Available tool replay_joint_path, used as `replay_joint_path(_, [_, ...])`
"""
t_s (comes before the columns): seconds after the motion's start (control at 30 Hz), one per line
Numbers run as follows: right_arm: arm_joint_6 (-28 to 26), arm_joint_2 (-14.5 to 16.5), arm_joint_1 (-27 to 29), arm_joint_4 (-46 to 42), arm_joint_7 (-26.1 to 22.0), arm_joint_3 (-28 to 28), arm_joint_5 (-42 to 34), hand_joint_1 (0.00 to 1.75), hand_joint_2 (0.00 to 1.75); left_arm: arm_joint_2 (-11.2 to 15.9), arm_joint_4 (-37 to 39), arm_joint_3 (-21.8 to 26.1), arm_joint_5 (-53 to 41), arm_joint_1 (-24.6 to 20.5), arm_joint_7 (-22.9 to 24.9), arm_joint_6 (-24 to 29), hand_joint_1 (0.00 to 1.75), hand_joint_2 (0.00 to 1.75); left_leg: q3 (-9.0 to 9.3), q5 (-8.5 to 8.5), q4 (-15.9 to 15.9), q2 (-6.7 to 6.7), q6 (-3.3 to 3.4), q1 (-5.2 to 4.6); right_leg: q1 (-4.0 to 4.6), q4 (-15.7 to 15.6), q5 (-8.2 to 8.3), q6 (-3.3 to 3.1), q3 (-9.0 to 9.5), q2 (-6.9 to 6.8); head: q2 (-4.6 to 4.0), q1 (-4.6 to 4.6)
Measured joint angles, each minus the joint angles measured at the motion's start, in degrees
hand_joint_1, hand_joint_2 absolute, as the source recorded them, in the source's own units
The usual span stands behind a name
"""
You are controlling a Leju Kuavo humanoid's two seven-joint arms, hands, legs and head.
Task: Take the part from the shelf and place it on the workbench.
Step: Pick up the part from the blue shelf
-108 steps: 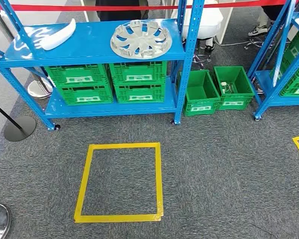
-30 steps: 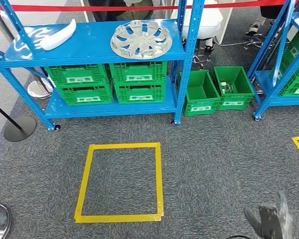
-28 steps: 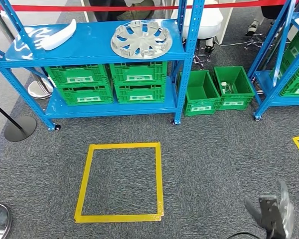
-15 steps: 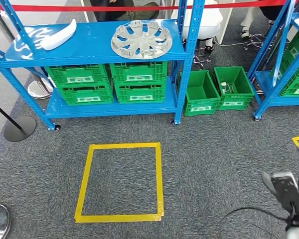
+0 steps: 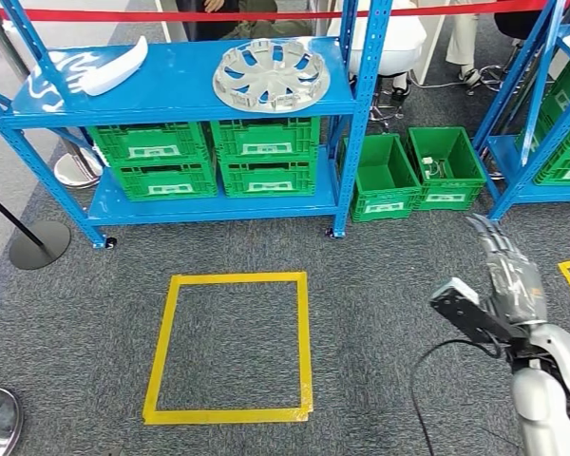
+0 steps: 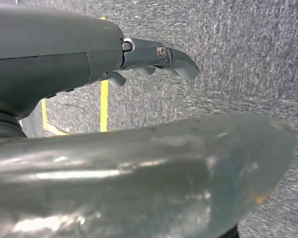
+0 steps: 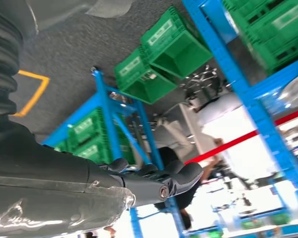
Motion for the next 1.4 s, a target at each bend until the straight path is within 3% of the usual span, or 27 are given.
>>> replay_joint_path(0.17, [0.69,-1.95,-2.93,0.07,0.95,5.82,0.68,0.00,1.75,0.30,0.00,-0.25,-0.84,-0.03,0.71,0.03,0.00,0.00,-0.17,-0.01,-0.06,0.01,0.77,-0.10,-0.17,-0.36,0.11,0.66,-0.02,0.01,0.00,-0.03])
replay_joint_path(0.23, [0.80,-2.43,-4.06,0.11,1.13,7.32,0.83,0.00,1.75,0.34,0.01,-0.40,-0.95,-0.06,0.80,0.02,0.00,0.00,0.17,0.38,-0.78,0.01,1.20,0.26,-0.05,0.72,-0.66,1.03,-0.59,-0.01,0.00,0.08])
replay_joint_path(0.27, [0.84,-2.65,-4.55,0.16,1.20,7.90,0.87,0.00,1.75,0.34,0.01,-0.49,-0.98,-0.06,0.81,0.02,0.00,0.00,0.36,0.54,-1.08,0.02,1.37,0.47,-0.01,2.92,-1.85,1.18,-1.66,-0.02,0.00,0.18])
replay_joint_path(0.33, [0.89,-3.00,-5.16,0.32,1.29,8.79,0.89,0.00,1.75,0.35,0.02,-0.72,-1.00,-0.03,0.81,0.02,0.00,0.00,0.45,0.49,-1.16,0.02,1.55,0.57,-0.04,10.24,-5.10,1.39,-5.42,-0.01,0.00,0.32])
replay_joint_path(0.37, [0.90,-3.12,-5.26,0.43,1.42,9.15,0.84,0.00,1.75,0.36,0.02,-0.83,-1.02,-0.01,0.81,0.02,0.00,0.00,0.49,0.41,-1.14,0.00,1.56,0.58,-0.07,13.69,-6.14,1.47,-7.37,-0.02,0.00,0.32])
replay_joint_path(0.4, [0.86,-3.25,-5.30,0.53,1.61,9.51,0.73,0.00,1.75,0.35,0.02,-0.90,-1.07,0.03,0.81,0.02,0.00,0.00,0.58,0.30,-1.12,-0.03,1.50,0.59,-0.09,15.44,-6.14,1.53,-8.56,-0.02,0.00,0.33])
replay_joint_path(0.43, [0.80,-3.42,-5.37,0.61,1.83,9.87,0.58,0.00,1.75,0.33,0.03,-0.95,-1.11,0.06,0.81,0.02,0.00,0.00,0.74,0.13,-1.07,-0.09,1.35,0.64,-0.12,14.89,-4.98,1.57,-8.64,-0.03,0.00,0.33])
replay_joint_path(0.47, [0.74,-3.59,-5.49,0.67,2.07,10.22,0.41,0.00,1.75,0.30,0.04,-0.98,-1.16,0.09,0.81,0.04,0.00,0.00,1.00,-0.10,-1.00,-0.15,1.12,0.72,-0.18,12.11,-2.87,1.61,-7.57,-0.03,0.00,0.33])
replay_joint_path(0.5, [0.67,-3.75,-5.64,0.69,2.24,10.53,0.24,0.00,1.75,0.27,0.05,-1.01,-1.20,0.11,0.81,0.06,0.00,0.00,1.28,-0.41,-0.88,-0.21,0.81,0.81,-0.28,8.07,-0.64,1.71,-5.80,-0.03,0.00,0.36])
replay_joint_path(0.57, [0.55,-3.92,-5.99,0.74,2.55,11.03,-0.02,0.00,1.75,0.35,0.06,-1.04,-1.27,0.05,0.81,0.09,0.00,0.00,1.48,-1.00,-0.55,-0.29,0.09,0.78,-0.29,1.90,1.57,1.51,-2.71,0.14,0.00,0.45])
replay_joint_path(0.7, [0.34,-4.11,-6.22,0.78,3.07,11.84,-0.34,0.00,1.75,0.41,0.08,-1.13,-1.33,-0.04,0.79,0.01,0.00,0.00,1.31,-1.60,-0.22,-0.30,-1.00,0.77,-0.08,0.66,1.03,-0.39,-2.12,0.43,0.00,0.17])
replay_joint_path(0.77, [0.29,-4.17,-6.40,0.73,3.08,12.05,-0.42,0.00,1.75,0.37,0.11,-1.21,-1.34,-0.11,0.76,-0.01,0.00,0.00,0.05,-3.20,2.46,-0.19,-1.70,0.92,-0.18,0.58,0.76,-1.13,-1.82,0.35,0.00,0.03])
replay_joint_path(0.87, [0.27,-4.21,-6.53,0.70,3.13,12.35,-0.55,0.00,1.75,0.38,0.13,-1.25,-1.34,-0.05,0.73,-0.02,0.00,0.00,-6.34,-7.25,13.30,-0.12,-2.30,1.06,-0.19,0.56,0.26,-1.64,-1.53,0.23,0.00,-0.13])
replay_joint_path(0.9, [0.27,-4.21,-6.51,0.70,3.16,12.47,-0.65,0.00,1.75,0.38,0.13,-1.25,-1.34,0.04,0.71,-0.03,0.00,0.00,-8.16,-7.47,15.81,-0.12,-2.34,1.08,-0.20,0.56,0.05,-1.68,-1.37,0.24,0.00,-0.14])
replay_joint_path(0.93, [0.26,-4.21,-6.49,0.70,3.20,12.56,-0.76,0.00,1.75,0.37,0.14,-1.26,-1.36,0.14,0.68,-0.05,0.00,0.00,-9.12,-6.73,16.62,-0.11,-2.32,1.11,-0.20,0.56,-0.19,-1.64,-1.13,0.26,0.00,-0.14])
replay_joint_path(1.0, [0.21,-4.22,-6.52,0.70,3.29,12.74,-1.04,0.00,1.75,0.39,0.15,-1.26,-1.39,0.23,0.64,-0.04,0.00,0.00,-7.70,-2.15,11.82,-0.06,-2.11,1.14,-0.27,0.55,-0.77,-1.37,-0.22,0.29,0.00,-0.13])
replay_joint_path(1.07, [0.02,-4.23,-6.67,0.69,3.42,12.96,-1.58,0.00,0.87,0.39,0.16,-1.26,-1.43,0.19,0.68,0.07,0.00,0.00,-4.73,1.65,4.52,0.09,-1.76,1.11,-0.12,0.64,-1.43,-0.78,0.57,0.38,0.00,-0.29])
replay_joint_path(1.13, [-0.28,-4.23,-6.83,0.68,3.55,13.18,-2.26,0.00,0.00,0.37,0.18,-1.26,-1.48,0.07,0.84,0.19,0.00,0.00,-3.37,2.05,1.37,0.17,-1.25,1.03,0.09,0.50,-1.77,-0.12,0.88,0.47,0.00,-0.39])
replay_joint_path(1.17, [-0.39,-4.23,-6.87,0.68,3.63,13.27,-2.51,0.00,0.00,0.36,0.19,-1.26,-1.49,0.02,0.92,0.22,0.00,0.00,-3.17,1.79,1.07,0.12,-0.90,1.00,0.10,0.32,-1.83,0.18,1.02,0.50,0.00,-0.37])
replay_joint_path(1.23, [-0.56,-4.24,-7.01,0.67,3.71,13.48,-2.80,0.00,0.87,0.34,0.19,-1.26,-1.46,0.05,0.96,0.20,0.00,0.00,-2.89,1.56,0.96,0.07,-0.18,1.11,0.02,0.54,-2.35,0.81,1.03,0.40,0.00,-0.26])
replay_joint_path(1.3, [-0.61,-4.30,-7.27,0.67,3.80,13.70,-2.84,0.00,1.75,0.35,0.19,-1.26,-1.41,0.04,0.95,0.15,0.00,0.00,-2.42,1.25,0.80,-0.02,0.53,1.24,0.03,4.80,-4.44,1.21,-1.04,0.31,0.00,-0.07])
replay_joint_path(1.37, [-0.57,-4.45,-7.35,0.72,3.89,13.91,-2.80,0.00,1.75,0.38,0.19,-1.26,-1.38,0.01,0.95,0.13,0.00,0.00,-2.09,0.87,0.80,-0.24,0.99,1.07,0.10,12.76,-7.27,1.25,-5.51,0.29,0.00,0.05])
replay_joint_path(1.4, [-0.55,-4.52,-7.30,0.75,3.91,14.02,-2.79,0.00,1.75,0.39,0.19,-1.26,-1.38,0.04,0.95,0.13,0.00,0.00,-1.89,0.67,0.81,-0.44,1.11,0.95,0.15,15.83,-7.82,1.20,-7.58,0.29,0.00,0.04])
